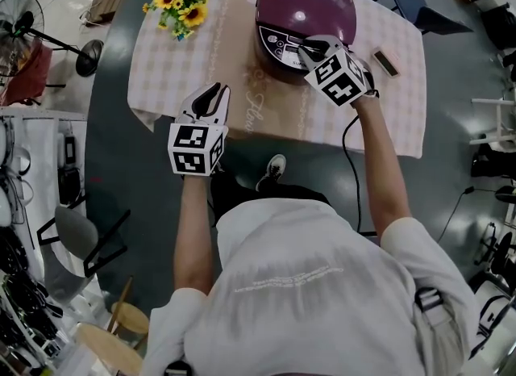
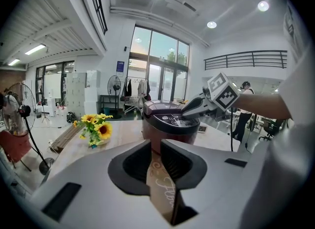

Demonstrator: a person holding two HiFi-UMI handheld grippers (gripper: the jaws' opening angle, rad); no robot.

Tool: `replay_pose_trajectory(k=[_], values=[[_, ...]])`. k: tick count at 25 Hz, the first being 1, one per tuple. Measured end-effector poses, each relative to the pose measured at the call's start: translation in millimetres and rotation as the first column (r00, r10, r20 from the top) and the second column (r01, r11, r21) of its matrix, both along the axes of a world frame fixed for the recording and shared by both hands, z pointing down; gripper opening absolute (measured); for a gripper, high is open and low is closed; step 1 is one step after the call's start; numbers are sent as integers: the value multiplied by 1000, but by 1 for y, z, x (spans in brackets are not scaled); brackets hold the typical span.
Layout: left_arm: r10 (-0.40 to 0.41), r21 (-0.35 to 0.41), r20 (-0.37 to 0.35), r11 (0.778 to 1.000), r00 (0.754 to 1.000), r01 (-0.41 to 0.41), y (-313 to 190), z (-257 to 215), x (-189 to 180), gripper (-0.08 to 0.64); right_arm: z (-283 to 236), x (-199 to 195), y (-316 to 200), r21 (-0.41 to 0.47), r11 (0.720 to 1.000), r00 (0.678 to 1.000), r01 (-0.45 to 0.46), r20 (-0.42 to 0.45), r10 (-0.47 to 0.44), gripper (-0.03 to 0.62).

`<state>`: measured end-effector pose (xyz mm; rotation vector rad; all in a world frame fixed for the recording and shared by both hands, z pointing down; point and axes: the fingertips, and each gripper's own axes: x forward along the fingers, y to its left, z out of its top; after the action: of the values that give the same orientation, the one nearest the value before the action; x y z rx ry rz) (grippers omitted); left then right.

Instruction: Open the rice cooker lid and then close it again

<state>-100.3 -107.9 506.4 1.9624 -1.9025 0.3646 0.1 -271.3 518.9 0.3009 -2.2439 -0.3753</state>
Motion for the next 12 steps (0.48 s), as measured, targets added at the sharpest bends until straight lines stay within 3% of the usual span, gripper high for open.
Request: replay_pose_trajectory(k=[7, 12], values=[[17, -17, 11, 1000, 1000, -17, 2, 1, 0, 69, 1, 1, 0, 40, 999, 999, 35, -5, -35, 58], [31, -33, 15, 999, 999, -30, 1, -1, -10, 69, 0, 0, -2, 5, 999, 999, 33, -11, -33, 64]])
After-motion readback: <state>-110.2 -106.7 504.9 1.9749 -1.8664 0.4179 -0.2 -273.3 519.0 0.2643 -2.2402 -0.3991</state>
